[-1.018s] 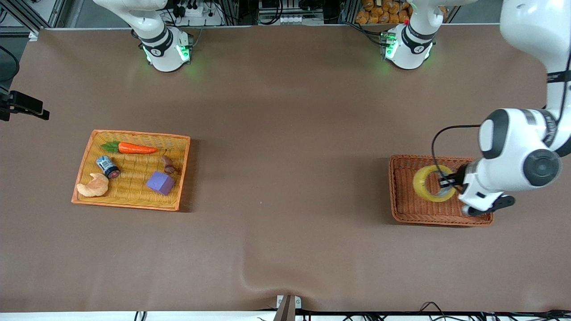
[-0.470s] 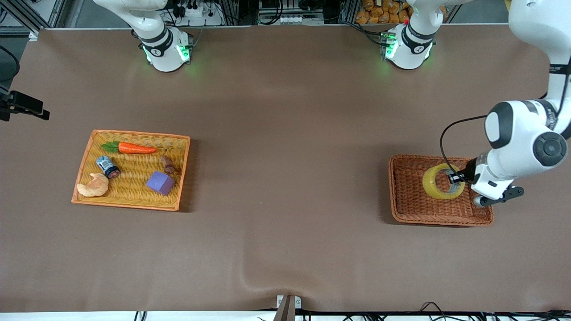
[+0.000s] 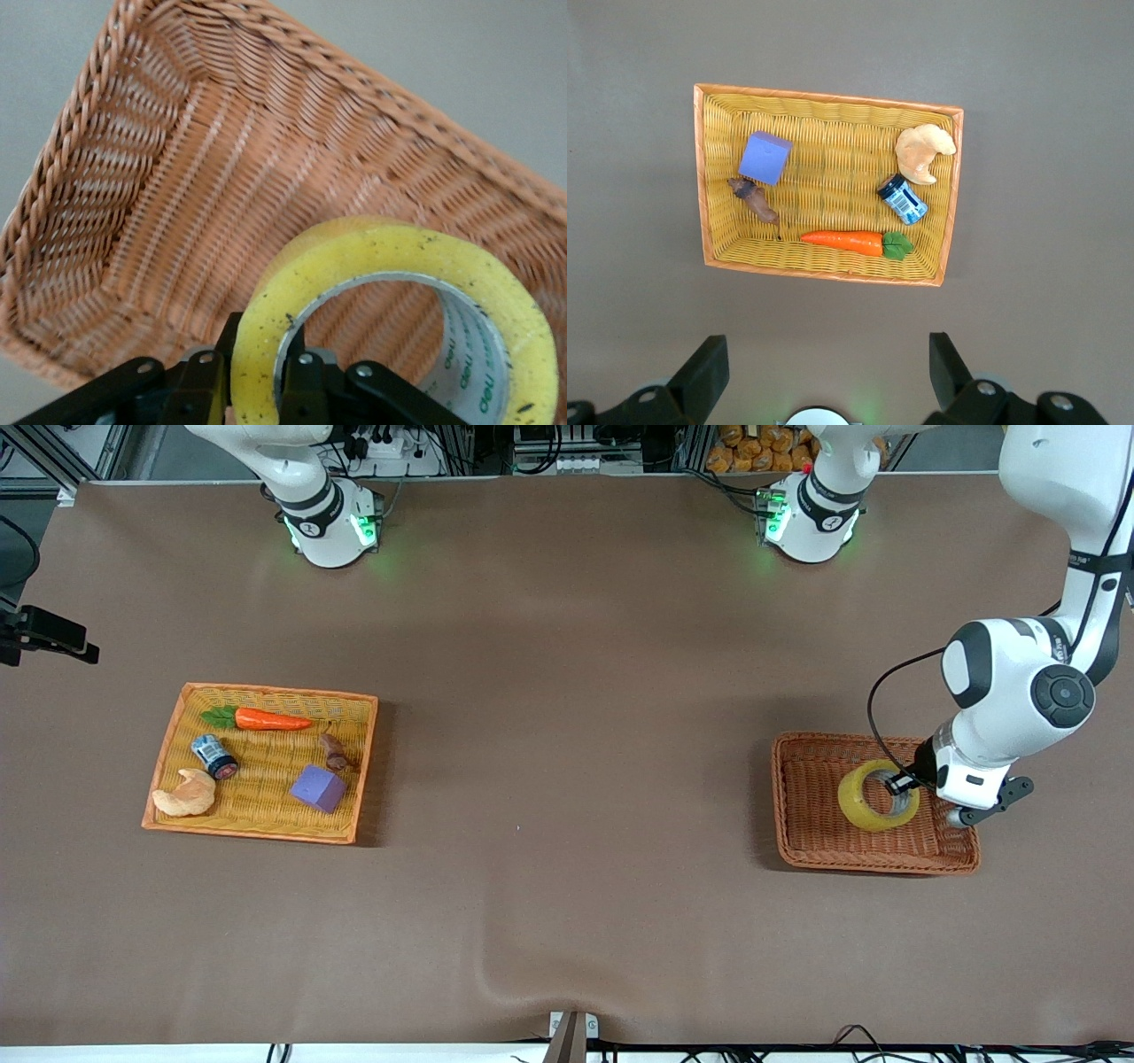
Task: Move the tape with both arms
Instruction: 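Lower the tape into the basket and open the left gripper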
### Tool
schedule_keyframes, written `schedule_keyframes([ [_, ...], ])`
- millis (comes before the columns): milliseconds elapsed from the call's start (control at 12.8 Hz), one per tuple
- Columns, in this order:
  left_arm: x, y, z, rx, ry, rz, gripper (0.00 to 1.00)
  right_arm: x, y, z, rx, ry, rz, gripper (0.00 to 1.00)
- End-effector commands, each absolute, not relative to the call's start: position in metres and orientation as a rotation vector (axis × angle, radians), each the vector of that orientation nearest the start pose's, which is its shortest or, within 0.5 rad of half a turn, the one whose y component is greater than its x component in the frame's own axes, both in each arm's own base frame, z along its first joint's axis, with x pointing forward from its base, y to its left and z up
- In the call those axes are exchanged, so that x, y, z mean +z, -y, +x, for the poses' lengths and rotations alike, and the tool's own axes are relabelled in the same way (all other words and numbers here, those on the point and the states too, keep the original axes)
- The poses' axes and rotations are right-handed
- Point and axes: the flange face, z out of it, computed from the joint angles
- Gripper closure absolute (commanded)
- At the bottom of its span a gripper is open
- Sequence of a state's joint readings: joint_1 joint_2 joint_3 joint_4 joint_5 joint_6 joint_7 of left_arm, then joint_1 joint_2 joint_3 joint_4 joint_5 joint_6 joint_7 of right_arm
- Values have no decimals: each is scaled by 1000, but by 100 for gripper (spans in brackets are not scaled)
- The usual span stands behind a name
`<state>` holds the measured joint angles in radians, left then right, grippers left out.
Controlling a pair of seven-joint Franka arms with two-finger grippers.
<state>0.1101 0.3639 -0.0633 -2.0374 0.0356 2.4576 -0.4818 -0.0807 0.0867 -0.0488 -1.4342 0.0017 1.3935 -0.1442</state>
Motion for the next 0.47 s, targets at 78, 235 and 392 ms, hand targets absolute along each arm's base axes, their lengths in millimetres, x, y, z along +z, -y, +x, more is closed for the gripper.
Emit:
schedule_keyframes([
  [78,257,-60,603,-133,917,-3037,100,630,68,554,189,7,-3135,0],
  [235,255,-64,603,-131,906,-3038,52,630,68,554,191,8,-3135,0],
  [392,254,-63,602,-126,892,-3041,0,630,68,554,189,8,-3133,0],
])
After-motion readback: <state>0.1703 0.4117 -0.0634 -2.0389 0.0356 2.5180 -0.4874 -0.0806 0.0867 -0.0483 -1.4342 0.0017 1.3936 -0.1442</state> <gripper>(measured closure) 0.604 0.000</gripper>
